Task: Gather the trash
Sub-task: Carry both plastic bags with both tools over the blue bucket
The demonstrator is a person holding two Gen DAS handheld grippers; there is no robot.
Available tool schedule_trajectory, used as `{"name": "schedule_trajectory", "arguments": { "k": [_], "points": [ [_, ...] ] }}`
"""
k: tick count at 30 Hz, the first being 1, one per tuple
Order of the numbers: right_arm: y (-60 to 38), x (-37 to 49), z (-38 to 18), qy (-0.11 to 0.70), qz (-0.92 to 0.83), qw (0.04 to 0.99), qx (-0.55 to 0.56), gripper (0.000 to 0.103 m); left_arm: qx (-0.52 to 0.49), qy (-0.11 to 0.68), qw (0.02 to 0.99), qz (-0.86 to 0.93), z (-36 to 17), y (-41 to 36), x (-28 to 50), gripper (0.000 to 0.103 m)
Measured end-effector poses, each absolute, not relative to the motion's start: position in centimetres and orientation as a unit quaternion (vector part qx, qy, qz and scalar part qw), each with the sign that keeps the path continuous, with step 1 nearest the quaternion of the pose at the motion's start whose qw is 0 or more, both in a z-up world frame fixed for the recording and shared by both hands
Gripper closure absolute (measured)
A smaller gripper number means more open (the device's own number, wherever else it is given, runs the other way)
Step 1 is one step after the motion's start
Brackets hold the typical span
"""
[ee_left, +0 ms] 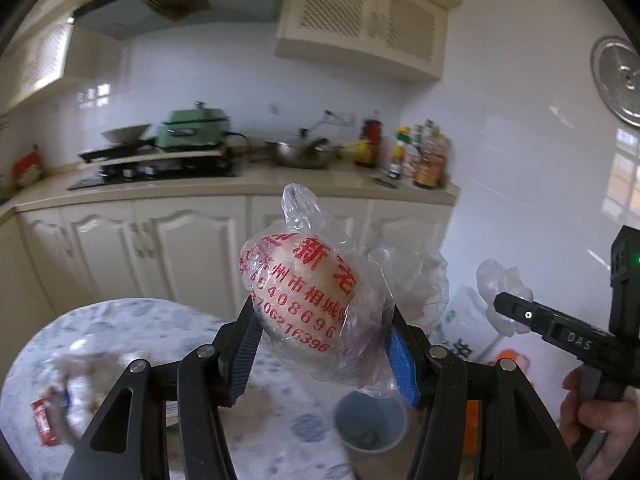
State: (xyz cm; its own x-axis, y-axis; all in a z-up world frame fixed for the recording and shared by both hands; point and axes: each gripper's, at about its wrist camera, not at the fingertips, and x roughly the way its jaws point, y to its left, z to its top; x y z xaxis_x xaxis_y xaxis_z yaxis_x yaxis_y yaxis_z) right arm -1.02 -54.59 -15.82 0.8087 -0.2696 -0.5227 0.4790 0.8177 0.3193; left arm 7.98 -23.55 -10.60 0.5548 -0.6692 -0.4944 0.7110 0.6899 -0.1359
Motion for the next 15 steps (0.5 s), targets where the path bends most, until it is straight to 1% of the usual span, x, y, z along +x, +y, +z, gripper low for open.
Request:
{"name": "schedule_trajectory", "arguments": {
  "k": [5, 15],
  "points": [
    [-58.7, -1.8, -18.2, 0.251, -0.243, 0.906, 0.24, 0.061, 0.05, 0.3, 0.852, -0.427, -11.6, -28.0, 11.3, 0.05],
    [-64.6, -0.8, -25.3, 0.299, -0.267, 0.871, 0.285, 0.061, 0.105, 0.365, 0.806, -0.453, -15.7, -39.3, 17.4, 0.05]
  ]
}}
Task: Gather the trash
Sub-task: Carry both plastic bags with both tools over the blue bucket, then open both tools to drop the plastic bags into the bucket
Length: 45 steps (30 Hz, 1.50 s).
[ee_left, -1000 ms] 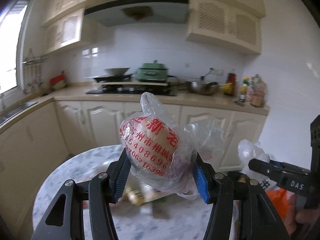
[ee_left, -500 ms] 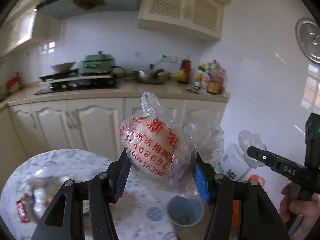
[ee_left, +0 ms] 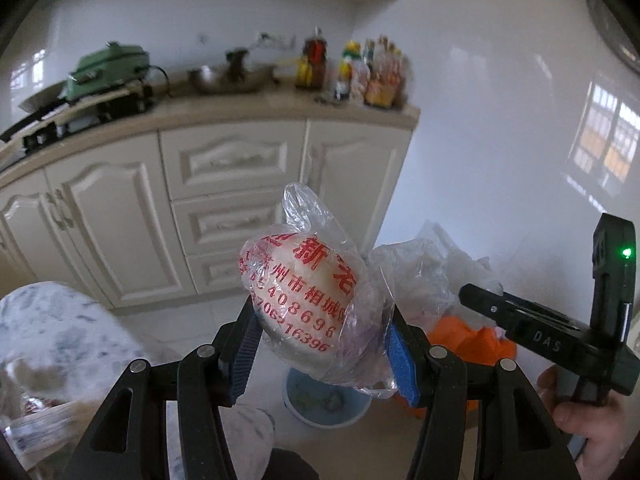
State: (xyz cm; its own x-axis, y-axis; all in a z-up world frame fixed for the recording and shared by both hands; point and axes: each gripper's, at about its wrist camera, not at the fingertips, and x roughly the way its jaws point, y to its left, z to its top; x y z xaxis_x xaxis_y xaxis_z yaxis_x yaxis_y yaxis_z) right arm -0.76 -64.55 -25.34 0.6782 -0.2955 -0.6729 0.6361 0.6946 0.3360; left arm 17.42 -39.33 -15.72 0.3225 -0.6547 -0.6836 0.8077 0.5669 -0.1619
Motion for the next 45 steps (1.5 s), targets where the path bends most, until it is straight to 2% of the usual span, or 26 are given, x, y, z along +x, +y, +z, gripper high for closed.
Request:
{"name": "schedule_trajectory", "arguments": {
  "k": [7, 14, 17, 18, 19, 23, 28, 29, 38, 45],
  "points": [
    [-67.7, 0.6, -30.4, 0.334, -0.266, 0.847, 0.317, 0.061, 0.14, 0.439, 0.768, -0.445, -20.6, -46.2, 20.4, 0.05],
    [-69.9, 1.4, -34.0, 0.352, -0.263, 0.828, 0.348, 0.061, 0.17, 0.477, 0.742, -0.44, -23.3, -52.5, 22.9, 0.049],
    [-70.6, 1.8, -35.4, 0.358, -0.261, 0.821, 0.359, 0.056, 0.186, 0.485, 0.733, -0.439, -25.1, -55.1, 23.5, 0.04],
    [-70.9, 1.9, -36.0, 0.36, -0.263, 0.817, 0.364, 0.047, 0.195, 0.488, 0.735, -0.428, -25.7, -55.8, 23.7, 0.032],
    [-71.2, 1.9, -36.5, 0.363, -0.271, 0.811, 0.369, 0.037, 0.2, 0.489, 0.738, -0.42, -26.2, -56.8, 24.0, 0.029],
    [-71.9, 1.4, -37.8, 0.364, -0.279, 0.797, 0.393, 0.027, 0.21, 0.488, 0.744, -0.406, -26.8, -58.7, 24.9, 0.018],
    [-71.3, 0.6, -37.9, 0.362, -0.291, 0.792, 0.396, 0.002, 0.207, 0.472, 0.762, -0.393, -26.0, -58.3, 24.1, 0.007],
    [-71.1, 0.4, -37.8, 0.362, -0.295, 0.791, 0.395, 0.0, 0.206, 0.467, 0.766, -0.392, -25.6, -58.3, 24.0, 0.005],
    [-69.1, -0.5, -35.6, 0.356, -0.297, 0.796, 0.39, 0.0, 0.179, 0.438, 0.788, -0.393, -21.1, -51.1, 20.1, 0.002],
    [-66.0, -0.2, -31.4, 0.34, -0.288, 0.819, 0.362, 0.0, 0.146, 0.399, 0.811, -0.401, -16.1, -44.2, 17.3, 0.002]
  ]
}}
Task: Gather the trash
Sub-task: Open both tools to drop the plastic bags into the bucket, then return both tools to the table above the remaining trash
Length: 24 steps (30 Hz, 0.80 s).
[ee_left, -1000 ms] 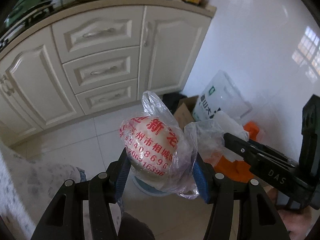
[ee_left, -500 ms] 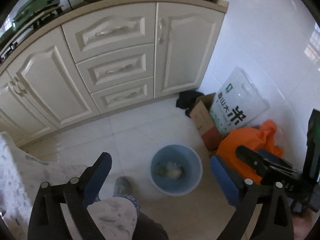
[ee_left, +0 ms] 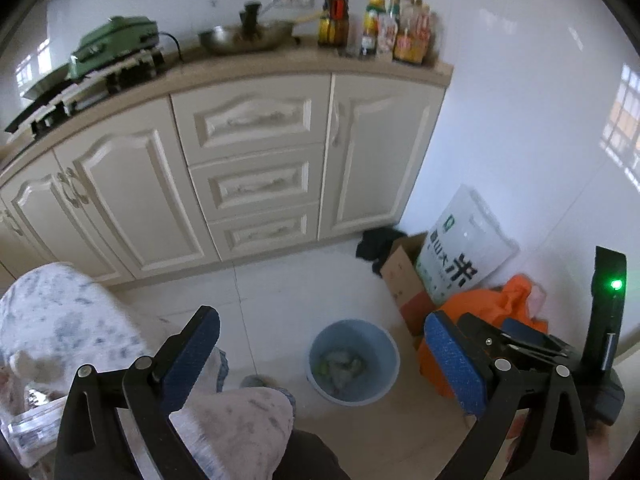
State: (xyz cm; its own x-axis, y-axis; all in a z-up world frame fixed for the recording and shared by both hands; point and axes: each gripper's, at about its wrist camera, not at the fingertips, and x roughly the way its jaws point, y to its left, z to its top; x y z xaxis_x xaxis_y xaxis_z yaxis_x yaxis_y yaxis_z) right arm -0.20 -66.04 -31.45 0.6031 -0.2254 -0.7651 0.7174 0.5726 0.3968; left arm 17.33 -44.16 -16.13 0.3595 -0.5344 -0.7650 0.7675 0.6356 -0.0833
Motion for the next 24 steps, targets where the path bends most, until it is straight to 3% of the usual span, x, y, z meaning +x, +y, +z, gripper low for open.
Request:
{"name": "schedule_trajectory", "arguments": {
  "k": [14, 24],
  "points": [
    [-56.1, 2.8, -20.5, 0.286, -0.223, 0.889, 0.28, 0.0, 0.072, 0.307, 0.878, -0.36, -7.3, -25.3, 11.1, 0.001],
    [-47.0, 6.2, -15.5, 0.262, -0.153, 0.928, 0.217, 0.0, 0.031, 0.261, 0.92, -0.29, -4.7, -13.5, 6.5, 0.001]
  ]
}}
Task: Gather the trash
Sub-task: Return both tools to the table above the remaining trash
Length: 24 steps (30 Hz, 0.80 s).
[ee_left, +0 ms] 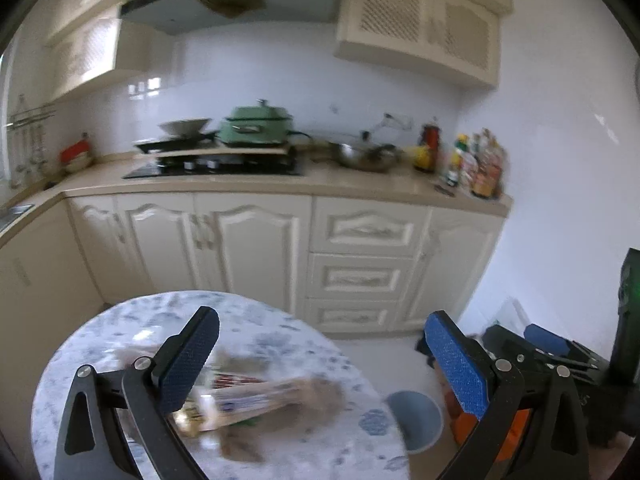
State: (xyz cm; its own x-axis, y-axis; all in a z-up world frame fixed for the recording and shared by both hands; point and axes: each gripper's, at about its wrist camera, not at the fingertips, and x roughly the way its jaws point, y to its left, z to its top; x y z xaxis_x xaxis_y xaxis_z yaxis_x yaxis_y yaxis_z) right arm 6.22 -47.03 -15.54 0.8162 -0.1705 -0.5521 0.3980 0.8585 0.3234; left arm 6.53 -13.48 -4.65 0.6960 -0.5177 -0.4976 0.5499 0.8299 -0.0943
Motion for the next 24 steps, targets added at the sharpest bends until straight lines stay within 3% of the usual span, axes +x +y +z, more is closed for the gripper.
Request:
{"name": "schedule_trajectory", "arguments": {
  "k": [10, 24],
  "points": [
    [-38.5, 8.9, -13.1, 0.249, -0.091, 0.951, 0.161, 0.0, -0.007, 0.231, 0.949, -0.215, -3.4, -4.4, 1.2, 0.001],
    [-29.2, 11.9, -13.0, 0.265, -0.015, 0.96, 0.09, 0.0, -0.043, 0.229, 0.967, -0.105, -5.3, 1.3, -3.7, 0.001]
  ]
}}
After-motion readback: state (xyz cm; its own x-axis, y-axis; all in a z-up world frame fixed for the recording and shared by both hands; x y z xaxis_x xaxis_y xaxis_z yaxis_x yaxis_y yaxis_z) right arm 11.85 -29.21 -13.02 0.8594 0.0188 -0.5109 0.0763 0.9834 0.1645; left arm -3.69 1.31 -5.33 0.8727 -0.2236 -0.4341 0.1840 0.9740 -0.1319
